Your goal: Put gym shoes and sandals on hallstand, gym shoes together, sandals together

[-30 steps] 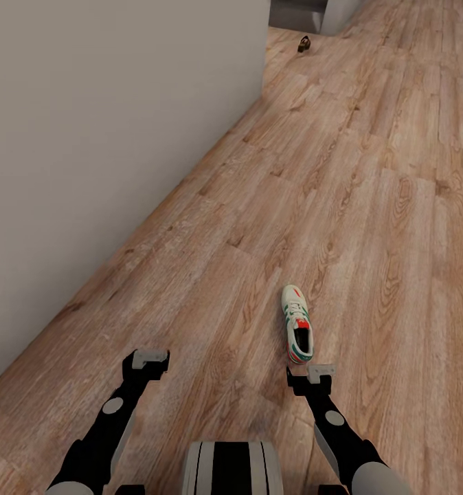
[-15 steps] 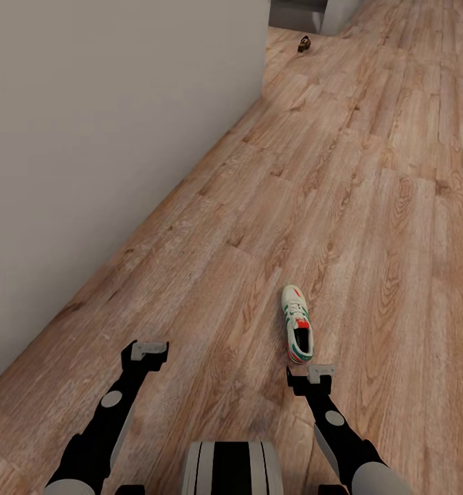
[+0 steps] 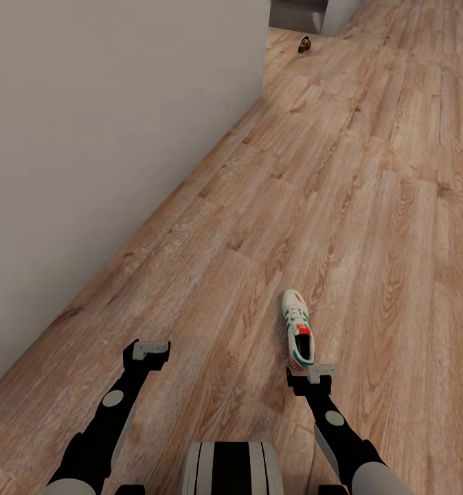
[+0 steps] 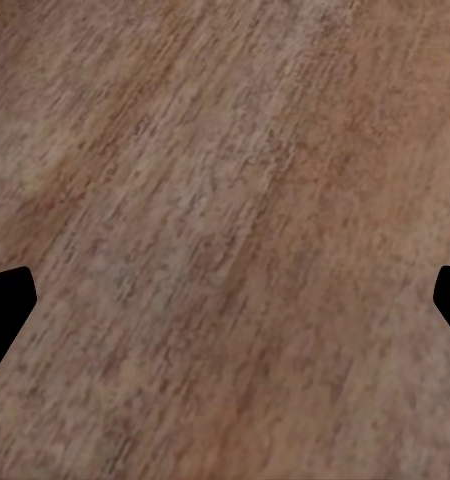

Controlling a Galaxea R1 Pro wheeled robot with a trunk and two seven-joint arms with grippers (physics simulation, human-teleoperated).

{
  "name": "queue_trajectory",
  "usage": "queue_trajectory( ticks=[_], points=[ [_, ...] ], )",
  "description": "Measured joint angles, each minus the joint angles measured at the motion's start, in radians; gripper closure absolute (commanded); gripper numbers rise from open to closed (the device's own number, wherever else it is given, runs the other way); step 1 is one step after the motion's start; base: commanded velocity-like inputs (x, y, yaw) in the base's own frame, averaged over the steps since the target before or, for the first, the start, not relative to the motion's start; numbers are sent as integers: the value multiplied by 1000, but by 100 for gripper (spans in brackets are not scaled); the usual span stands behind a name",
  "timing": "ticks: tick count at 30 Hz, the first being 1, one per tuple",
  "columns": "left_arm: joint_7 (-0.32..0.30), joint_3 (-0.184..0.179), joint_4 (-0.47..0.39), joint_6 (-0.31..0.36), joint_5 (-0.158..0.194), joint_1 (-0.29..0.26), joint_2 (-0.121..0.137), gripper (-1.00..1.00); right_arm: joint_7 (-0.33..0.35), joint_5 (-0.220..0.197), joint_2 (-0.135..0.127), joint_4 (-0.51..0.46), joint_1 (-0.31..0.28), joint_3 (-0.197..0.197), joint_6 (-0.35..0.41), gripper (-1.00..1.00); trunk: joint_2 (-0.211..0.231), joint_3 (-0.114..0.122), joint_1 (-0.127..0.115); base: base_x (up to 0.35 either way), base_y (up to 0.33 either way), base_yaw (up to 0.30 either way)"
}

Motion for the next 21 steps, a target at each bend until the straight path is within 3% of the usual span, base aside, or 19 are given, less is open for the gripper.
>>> queue_trajectory(
  ticks=[21],
  points=[
    [0,0,3,0,2,0,0,-100,0,0,0,-1,0,0,0,-100,0,0,0,41,0,-45]
  ],
)
